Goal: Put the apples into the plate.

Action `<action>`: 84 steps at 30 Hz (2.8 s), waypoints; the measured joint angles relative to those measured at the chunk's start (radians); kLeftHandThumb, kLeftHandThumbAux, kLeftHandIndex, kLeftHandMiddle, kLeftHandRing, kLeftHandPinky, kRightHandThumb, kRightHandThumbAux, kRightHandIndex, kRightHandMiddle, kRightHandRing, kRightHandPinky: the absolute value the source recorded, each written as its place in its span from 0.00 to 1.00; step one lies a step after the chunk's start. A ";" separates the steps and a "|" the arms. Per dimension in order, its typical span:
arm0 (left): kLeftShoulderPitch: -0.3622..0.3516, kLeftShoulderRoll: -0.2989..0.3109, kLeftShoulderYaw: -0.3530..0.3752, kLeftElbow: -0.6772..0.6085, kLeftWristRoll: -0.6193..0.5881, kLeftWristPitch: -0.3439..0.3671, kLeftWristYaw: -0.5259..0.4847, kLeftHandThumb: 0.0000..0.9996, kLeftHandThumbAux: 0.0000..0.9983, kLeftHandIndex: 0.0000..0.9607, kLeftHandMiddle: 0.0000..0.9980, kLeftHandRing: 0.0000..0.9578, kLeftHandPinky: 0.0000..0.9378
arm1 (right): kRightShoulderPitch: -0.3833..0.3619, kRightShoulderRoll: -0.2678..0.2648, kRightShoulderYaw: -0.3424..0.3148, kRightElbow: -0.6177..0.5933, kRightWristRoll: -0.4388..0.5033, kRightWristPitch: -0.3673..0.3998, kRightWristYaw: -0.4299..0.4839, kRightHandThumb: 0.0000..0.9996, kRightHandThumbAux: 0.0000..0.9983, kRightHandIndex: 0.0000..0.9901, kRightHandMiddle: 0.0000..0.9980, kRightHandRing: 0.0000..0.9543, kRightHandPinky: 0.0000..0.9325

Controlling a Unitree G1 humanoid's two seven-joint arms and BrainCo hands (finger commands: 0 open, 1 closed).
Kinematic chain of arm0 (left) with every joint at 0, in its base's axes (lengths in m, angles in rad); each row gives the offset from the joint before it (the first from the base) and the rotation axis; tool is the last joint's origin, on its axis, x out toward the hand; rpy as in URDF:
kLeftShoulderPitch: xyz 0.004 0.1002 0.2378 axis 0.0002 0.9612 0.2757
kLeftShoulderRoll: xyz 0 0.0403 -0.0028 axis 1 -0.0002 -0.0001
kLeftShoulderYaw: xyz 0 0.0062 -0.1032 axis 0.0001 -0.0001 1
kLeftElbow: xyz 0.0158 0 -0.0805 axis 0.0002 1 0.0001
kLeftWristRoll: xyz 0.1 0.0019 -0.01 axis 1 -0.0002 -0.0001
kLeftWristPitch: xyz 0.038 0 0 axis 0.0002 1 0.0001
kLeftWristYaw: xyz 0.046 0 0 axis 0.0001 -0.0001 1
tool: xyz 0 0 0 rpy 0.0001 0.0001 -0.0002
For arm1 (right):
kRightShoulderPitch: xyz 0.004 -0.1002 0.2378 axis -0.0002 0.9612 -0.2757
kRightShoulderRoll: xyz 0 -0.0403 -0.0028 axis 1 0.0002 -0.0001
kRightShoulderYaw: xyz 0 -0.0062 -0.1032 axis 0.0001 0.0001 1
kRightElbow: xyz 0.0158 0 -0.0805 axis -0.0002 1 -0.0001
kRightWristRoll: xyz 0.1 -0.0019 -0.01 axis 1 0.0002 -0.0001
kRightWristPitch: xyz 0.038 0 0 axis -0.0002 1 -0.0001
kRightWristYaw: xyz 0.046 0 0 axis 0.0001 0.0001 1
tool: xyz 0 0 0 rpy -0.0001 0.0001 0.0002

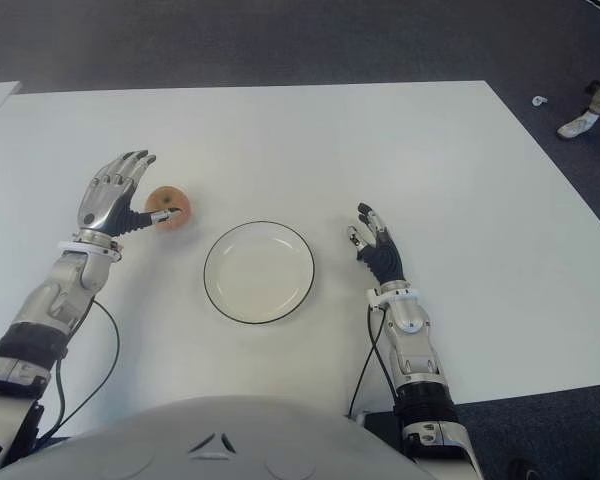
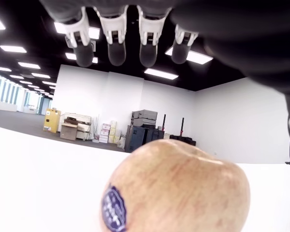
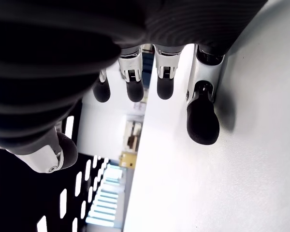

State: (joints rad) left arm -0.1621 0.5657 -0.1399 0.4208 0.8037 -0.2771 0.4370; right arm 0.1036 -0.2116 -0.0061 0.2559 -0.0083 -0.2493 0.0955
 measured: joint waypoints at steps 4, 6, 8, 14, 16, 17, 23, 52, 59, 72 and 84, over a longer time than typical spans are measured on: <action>-0.023 0.003 -0.002 0.022 -0.025 -0.014 -0.022 0.25 0.37 0.12 0.09 0.08 0.10 | 0.000 0.000 0.001 0.000 0.000 -0.002 0.000 0.11 0.49 0.00 0.00 0.00 0.00; -0.032 0.009 -0.006 0.032 -0.034 -0.022 -0.036 0.25 0.38 0.12 0.10 0.08 0.10 | 0.001 0.000 0.001 0.000 0.000 -0.004 0.000 0.11 0.49 0.00 0.00 0.00 0.00; -0.044 0.014 -0.012 0.044 -0.040 -0.029 -0.048 0.25 0.38 0.12 0.10 0.09 0.10 | 0.002 0.000 0.001 0.000 0.000 -0.006 0.000 0.11 0.49 0.00 0.00 0.00 0.00; -0.071 0.028 -0.036 0.082 -0.043 -0.050 -0.065 0.23 0.37 0.12 0.11 0.09 0.10 | 0.007 0.001 0.002 0.000 -0.002 -0.016 -0.001 0.11 0.49 0.00 0.00 0.00 0.00; -0.080 0.030 -0.042 0.094 -0.043 -0.055 -0.072 0.23 0.37 0.13 0.11 0.09 0.10 | 0.008 0.002 0.002 0.000 -0.002 -0.017 -0.002 0.11 0.49 0.00 0.00 0.00 0.00; -0.084 0.031 -0.045 0.099 -0.043 -0.056 -0.077 0.22 0.37 0.13 0.11 0.09 0.10 | 0.008 0.002 0.002 0.000 -0.002 -0.017 -0.003 0.11 0.49 0.00 0.00 0.00 0.00; -0.102 0.038 -0.065 0.110 -0.045 -0.063 -0.095 0.22 0.36 0.13 0.11 0.09 0.10 | 0.012 0.006 0.003 0.000 -0.003 -0.024 -0.007 0.11 0.50 0.00 0.00 0.00 0.00; -0.154 0.045 -0.145 0.128 -0.035 -0.064 -0.122 0.26 0.36 0.15 0.12 0.10 0.12 | 0.019 0.025 0.009 -0.005 -0.011 -0.032 -0.026 0.09 0.49 0.00 0.00 0.00 0.00; -0.166 0.045 -0.158 0.132 -0.030 -0.063 -0.122 0.26 0.36 0.15 0.12 0.11 0.12 | 0.023 0.030 0.013 -0.010 -0.015 -0.032 -0.031 0.08 0.49 0.00 0.00 0.00 0.00; -0.178 0.042 -0.180 0.163 -0.030 -0.062 -0.123 0.26 0.36 0.15 0.12 0.11 0.13 | 0.028 0.038 0.021 -0.018 -0.018 -0.032 -0.037 0.06 0.48 0.00 0.00 0.00 0.00; -0.191 0.027 -0.198 0.212 -0.032 -0.065 -0.125 0.26 0.37 0.16 0.13 0.11 0.12 | 0.043 0.042 0.023 -0.033 -0.016 -0.032 -0.037 0.07 0.47 0.00 0.00 0.00 0.00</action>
State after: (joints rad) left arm -0.3532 0.5926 -0.3374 0.6332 0.7720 -0.3421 0.3124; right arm 0.1464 -0.1696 0.0170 0.2227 -0.0245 -0.2816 0.0590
